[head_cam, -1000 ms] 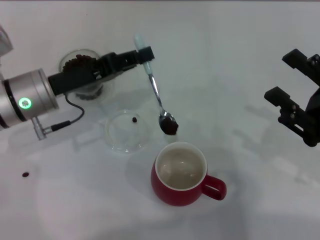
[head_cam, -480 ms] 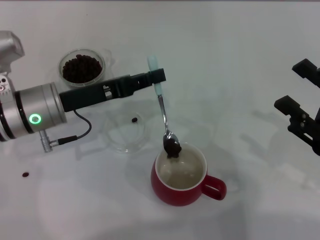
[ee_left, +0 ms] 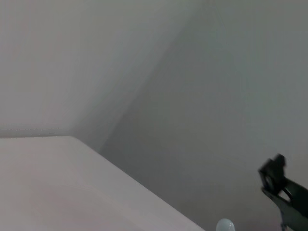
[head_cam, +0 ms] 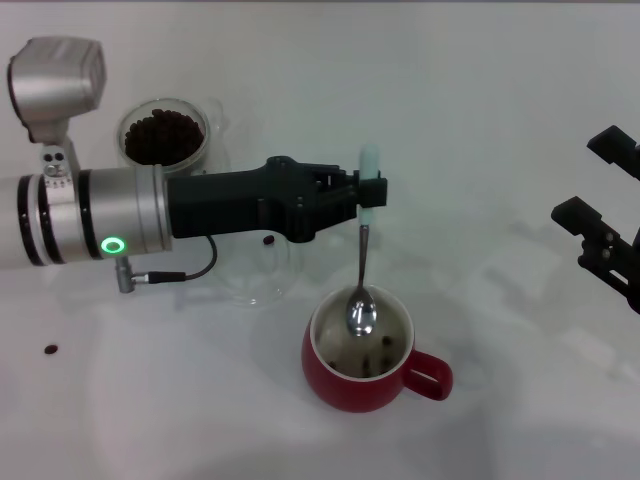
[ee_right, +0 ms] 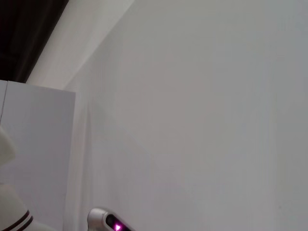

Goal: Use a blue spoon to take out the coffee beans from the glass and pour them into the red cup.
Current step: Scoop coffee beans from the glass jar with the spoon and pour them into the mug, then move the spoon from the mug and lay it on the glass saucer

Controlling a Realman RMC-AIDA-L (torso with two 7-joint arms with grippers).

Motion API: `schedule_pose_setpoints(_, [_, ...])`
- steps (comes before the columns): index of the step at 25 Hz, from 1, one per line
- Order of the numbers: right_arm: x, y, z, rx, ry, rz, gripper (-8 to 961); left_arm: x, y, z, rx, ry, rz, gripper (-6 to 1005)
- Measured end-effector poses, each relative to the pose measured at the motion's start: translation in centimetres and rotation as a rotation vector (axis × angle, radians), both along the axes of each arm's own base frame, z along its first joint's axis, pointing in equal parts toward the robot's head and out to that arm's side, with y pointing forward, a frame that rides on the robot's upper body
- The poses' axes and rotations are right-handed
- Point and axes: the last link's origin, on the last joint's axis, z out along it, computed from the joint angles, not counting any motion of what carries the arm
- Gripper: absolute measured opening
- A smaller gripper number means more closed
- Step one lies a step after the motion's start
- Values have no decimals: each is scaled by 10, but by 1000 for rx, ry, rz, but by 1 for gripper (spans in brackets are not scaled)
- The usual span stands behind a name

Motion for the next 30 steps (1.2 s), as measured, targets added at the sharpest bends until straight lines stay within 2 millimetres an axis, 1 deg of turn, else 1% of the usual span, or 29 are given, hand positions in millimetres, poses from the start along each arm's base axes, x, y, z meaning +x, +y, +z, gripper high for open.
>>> schedule_pose_setpoints(3, [1, 0, 1, 0, -2, -2, 701, 5, 1, -1, 16, 0, -46, 123])
schedule_pose_setpoints(6, [2, 0, 2, -1, -5, -3, 701, 8, 4, 4, 21, -28, -35, 123])
schedule_pose_setpoints(8, [2, 0, 3, -3, -4, -4, 701, 8, 6, 15, 24, -75, -12, 123])
schedule_pose_setpoints(10, [2, 1, 3, -6, -2, -5, 701, 4, 8, 32, 34, -140, 25, 123])
schedule_pose_setpoints(11, [2, 1, 3, -7, -2, -6, 701, -1, 9, 44, 52, -179, 59, 123])
schedule_pose_setpoints(13, [2, 1, 3, -7, -3, -6, 701, -13, 9, 57, 86, -210, 114, 123])
schedule_pose_setpoints(15, [2, 2, 4, -7, -4, -5, 701, -31, 7, 68, 130, -217, 191, 123])
schedule_pose_setpoints(16, [2, 2, 4, -8, -5, -5, 701, -40, 4, 70, 145, -210, 225, 123])
schedule_pose_setpoints(19, [1, 2, 3, -8, -2, -3, 701, -68, -7, 70, 196, -164, 330, 123])
schedule_pose_setpoints(24, [-1, 3, 1, -10, 7, 2, 701, -96, -13, 61, 245, -83, 460, 123])
schedule_pose_setpoints(30, [-3, 5, 0, -17, 14, 8, 701, -105, -10, 57, 286, -26, 485, 123])
